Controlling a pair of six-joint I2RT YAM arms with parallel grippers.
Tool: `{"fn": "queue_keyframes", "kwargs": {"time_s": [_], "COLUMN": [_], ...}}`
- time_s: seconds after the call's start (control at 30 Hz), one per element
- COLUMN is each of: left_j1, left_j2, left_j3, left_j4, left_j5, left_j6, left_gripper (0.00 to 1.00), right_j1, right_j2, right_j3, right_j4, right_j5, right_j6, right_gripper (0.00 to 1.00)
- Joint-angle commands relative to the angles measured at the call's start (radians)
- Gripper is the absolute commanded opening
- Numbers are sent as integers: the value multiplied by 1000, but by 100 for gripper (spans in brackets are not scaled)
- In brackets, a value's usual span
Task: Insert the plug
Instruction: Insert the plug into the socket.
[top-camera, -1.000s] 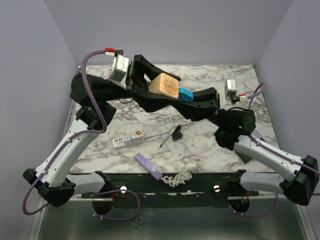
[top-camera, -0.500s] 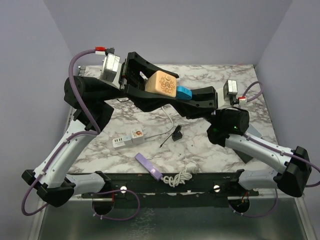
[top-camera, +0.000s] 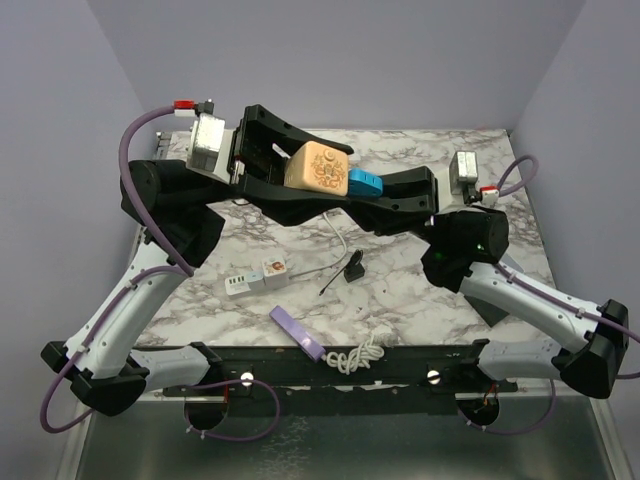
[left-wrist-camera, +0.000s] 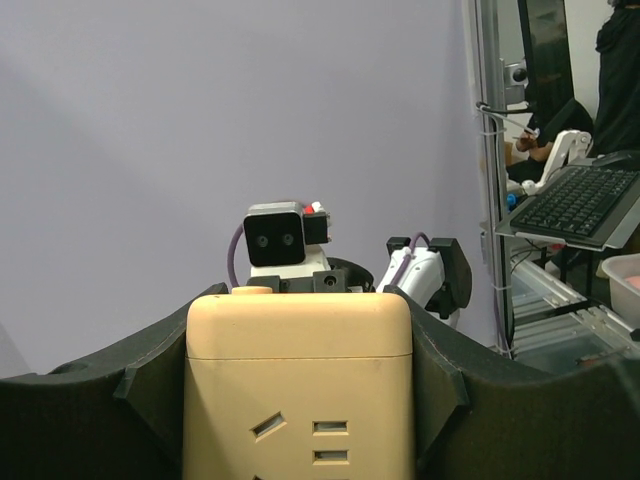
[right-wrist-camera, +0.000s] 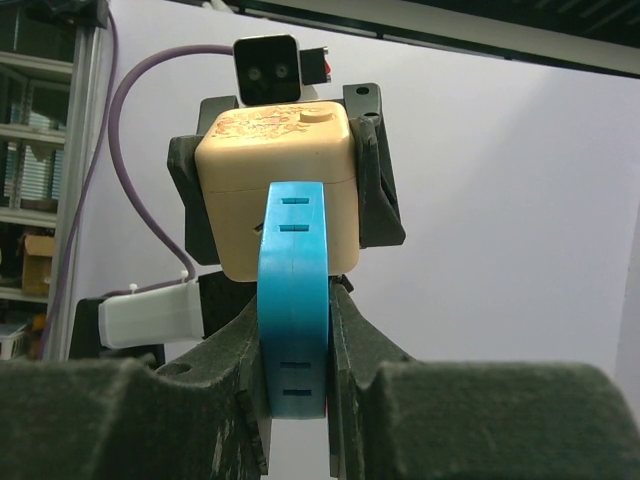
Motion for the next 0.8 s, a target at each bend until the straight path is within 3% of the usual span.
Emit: {"fn": "queue_keyframes", "kwargs": {"time_s": [0.0,0.77], "left_j1": [-43,-64], "left_j2": [71,58], "left_j3": [-60,-155], "left_j4": [-106,-167], "left_j5": [37,91], "left_j6": [4,76], "left_gripper": [0,0], "right_j1": [48,63], "right_j2": [8,3], "right_j3": [33,174], "right_j4": [-214,-606], "right_j5": [-77,-129], "right_j6": [-10,-53], "right_gripper": [1,1]}}
